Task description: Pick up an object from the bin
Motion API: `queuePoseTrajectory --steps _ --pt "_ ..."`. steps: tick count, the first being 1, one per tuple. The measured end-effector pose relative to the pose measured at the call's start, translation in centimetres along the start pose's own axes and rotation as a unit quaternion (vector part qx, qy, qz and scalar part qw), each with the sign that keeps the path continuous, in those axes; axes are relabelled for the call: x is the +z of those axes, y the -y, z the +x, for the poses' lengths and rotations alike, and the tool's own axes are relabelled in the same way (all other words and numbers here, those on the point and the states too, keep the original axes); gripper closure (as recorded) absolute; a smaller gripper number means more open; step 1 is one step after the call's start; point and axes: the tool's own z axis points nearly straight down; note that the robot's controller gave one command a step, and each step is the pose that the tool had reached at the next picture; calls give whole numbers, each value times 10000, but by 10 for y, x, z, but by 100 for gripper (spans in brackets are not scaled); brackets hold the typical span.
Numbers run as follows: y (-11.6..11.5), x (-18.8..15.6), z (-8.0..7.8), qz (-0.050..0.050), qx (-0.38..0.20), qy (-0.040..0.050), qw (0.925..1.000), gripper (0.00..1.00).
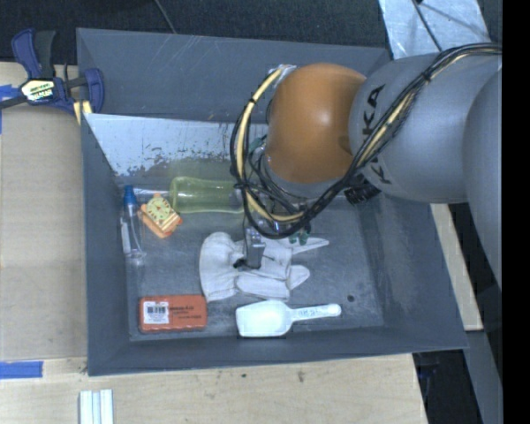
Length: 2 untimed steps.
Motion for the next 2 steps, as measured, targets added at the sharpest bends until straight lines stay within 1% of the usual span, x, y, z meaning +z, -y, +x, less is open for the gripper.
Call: queuePoseTrajectory --steps 1,2 --pt "0 -5 -1 -5 10 34 10000 0" --pt "40 31 -4 -17 14 68 10000 0"
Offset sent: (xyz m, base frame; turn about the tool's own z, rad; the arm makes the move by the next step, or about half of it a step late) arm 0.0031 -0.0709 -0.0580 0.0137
